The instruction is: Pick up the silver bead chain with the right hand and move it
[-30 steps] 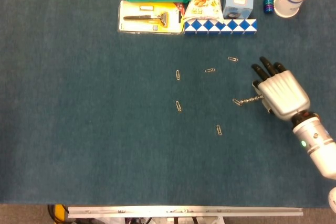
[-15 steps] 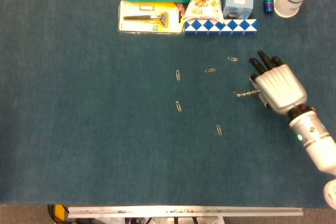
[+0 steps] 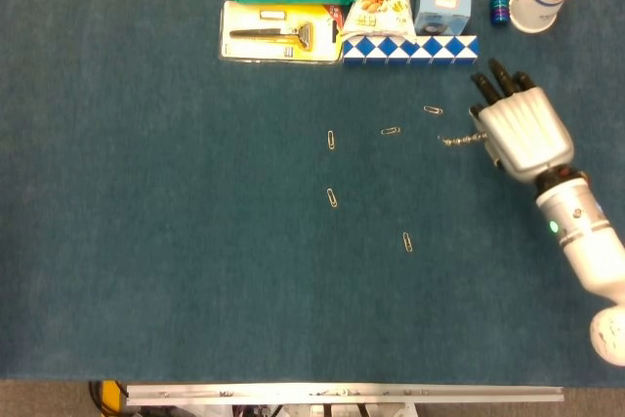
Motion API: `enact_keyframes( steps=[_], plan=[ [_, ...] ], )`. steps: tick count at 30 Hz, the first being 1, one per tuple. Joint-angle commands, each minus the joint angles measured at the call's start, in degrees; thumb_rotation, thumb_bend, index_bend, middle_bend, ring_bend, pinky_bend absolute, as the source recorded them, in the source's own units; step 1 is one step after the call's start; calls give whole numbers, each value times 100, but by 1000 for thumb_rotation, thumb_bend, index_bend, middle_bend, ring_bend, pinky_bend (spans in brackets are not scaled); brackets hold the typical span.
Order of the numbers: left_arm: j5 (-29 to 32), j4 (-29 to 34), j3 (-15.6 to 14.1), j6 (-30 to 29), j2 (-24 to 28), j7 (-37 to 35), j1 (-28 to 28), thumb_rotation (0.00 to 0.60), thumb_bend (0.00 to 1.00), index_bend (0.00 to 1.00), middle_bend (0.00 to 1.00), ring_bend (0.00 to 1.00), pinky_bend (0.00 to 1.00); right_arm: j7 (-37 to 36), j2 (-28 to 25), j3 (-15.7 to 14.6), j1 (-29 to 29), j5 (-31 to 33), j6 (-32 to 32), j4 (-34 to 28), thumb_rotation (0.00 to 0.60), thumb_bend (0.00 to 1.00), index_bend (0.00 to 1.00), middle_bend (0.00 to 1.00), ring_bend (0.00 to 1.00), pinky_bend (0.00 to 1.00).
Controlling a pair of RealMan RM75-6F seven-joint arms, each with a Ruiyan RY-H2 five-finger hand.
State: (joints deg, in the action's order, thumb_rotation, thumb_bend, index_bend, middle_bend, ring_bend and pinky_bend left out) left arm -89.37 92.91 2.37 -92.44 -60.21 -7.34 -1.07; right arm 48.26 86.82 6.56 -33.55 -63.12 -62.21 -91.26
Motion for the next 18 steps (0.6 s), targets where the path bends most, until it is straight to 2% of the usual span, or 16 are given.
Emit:
enact_keyframes(
  steps=[1, 8, 18],
  plan=[
    [1, 0, 1, -4, 4, -5, 3, 600, 25, 323, 217, 226, 438, 56, 64, 114, -117, 162, 44, 108, 600, 346, 601, 175, 70, 236],
    [21, -17, 12, 7, 19, -65, 3, 600, 25, 323, 218, 226, 438, 126, 211, 272, -387, 538, 237, 397, 600, 346, 601, 175, 69, 236],
    [140, -45, 49, 60, 74, -220, 7, 600, 25, 323, 219, 227, 438, 121, 635, 365, -778, 912, 523, 1121, 600, 346, 601, 178, 70, 236]
  ],
)
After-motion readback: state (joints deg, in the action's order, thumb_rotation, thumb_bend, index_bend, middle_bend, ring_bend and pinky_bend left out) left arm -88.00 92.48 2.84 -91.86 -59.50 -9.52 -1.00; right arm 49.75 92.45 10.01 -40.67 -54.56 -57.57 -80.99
